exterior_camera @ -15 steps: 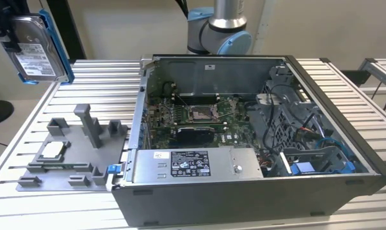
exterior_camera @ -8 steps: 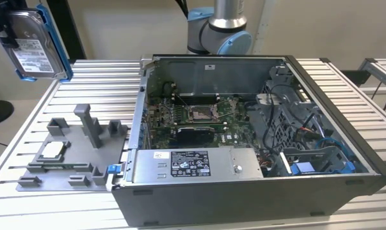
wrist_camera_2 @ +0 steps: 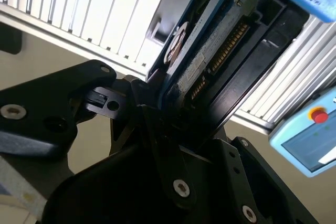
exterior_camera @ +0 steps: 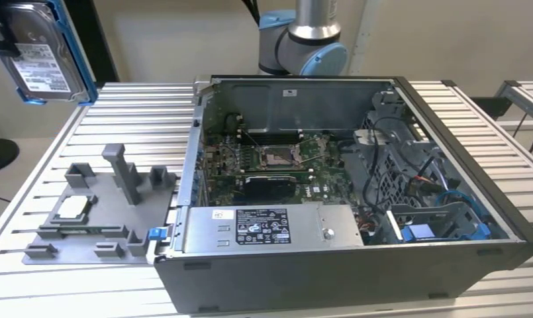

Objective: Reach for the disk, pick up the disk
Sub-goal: 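Pick up the disk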

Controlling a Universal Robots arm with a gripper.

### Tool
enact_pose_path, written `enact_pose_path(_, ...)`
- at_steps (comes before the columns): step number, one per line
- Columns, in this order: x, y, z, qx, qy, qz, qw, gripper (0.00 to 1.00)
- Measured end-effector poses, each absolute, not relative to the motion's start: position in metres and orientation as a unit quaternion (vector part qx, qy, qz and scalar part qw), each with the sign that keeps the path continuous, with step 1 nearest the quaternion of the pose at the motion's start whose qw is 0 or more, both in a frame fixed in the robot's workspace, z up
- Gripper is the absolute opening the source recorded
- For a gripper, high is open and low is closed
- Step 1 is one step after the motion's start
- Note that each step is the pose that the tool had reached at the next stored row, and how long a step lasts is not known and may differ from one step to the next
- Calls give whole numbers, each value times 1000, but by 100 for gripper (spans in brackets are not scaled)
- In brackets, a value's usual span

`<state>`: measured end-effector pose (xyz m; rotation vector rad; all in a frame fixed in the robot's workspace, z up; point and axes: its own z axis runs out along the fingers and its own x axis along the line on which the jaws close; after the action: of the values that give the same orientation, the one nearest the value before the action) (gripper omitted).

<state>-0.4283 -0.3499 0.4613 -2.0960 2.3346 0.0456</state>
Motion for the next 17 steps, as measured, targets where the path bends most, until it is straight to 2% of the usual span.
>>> enact_pose_path(17, -428, -350, 489, -668, 744, 15, 2, 0)
